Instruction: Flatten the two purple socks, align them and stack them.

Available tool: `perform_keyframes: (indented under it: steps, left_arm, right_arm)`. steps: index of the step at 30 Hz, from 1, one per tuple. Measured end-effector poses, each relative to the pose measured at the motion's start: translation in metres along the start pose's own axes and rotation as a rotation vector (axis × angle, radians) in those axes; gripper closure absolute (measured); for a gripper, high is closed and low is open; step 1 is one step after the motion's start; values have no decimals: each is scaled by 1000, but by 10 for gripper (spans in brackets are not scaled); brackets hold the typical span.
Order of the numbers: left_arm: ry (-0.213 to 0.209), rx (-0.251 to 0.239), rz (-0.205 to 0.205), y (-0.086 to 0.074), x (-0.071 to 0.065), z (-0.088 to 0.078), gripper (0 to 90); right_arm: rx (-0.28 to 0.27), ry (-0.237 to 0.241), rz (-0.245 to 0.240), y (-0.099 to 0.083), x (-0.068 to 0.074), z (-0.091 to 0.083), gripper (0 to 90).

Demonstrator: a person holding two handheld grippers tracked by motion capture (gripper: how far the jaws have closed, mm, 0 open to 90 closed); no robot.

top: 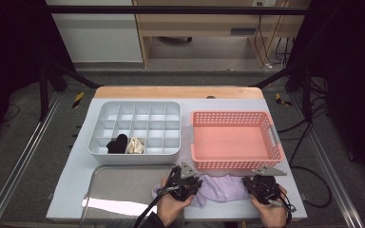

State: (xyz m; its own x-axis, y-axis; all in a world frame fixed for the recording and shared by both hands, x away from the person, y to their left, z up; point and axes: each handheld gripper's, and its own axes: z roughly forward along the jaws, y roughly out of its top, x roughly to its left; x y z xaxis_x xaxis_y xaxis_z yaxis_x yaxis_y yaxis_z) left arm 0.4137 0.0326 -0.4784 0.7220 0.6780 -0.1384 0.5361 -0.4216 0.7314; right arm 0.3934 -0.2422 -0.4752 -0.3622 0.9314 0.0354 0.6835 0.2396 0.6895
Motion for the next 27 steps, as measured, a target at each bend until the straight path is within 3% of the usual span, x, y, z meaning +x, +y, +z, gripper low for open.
perform_keyframes:
  steps: [3, 8, 12, 15, 18, 21, 27]
  left_arm:
    - [-8, 0, -2, 1, 0, -1, 861]
    - [-43, -31, -9, 3, -1, -12, 881]
    - [-74, -66, 2, 8, -2, -34, 882]
    - [-74, -78, 21, 9, 1, -55, 882]
    - [-69, -76, 24, 3, 10, -74, 882]
    - [-57, -75, 13, -7, 22, -90, 882]
    - [-40, -74, -42, -31, 44, -112, 881]
  right_arm:
    - [-2, 7, 11, 1, 0, -2, 870]
    - [-51, 3, 20, 3, 0, -11, 873]
    - [-92, 4, 17, 5, 2, -19, 873]
    - [-127, 24, 10, 9, 8, -27, 873]
    - [-151, 54, -10, 13, 18, -31, 873]
    - [-171, 114, -17, 18, 30, -33, 873]
    - [-168, 204, -55, 28, 59, -32, 873]
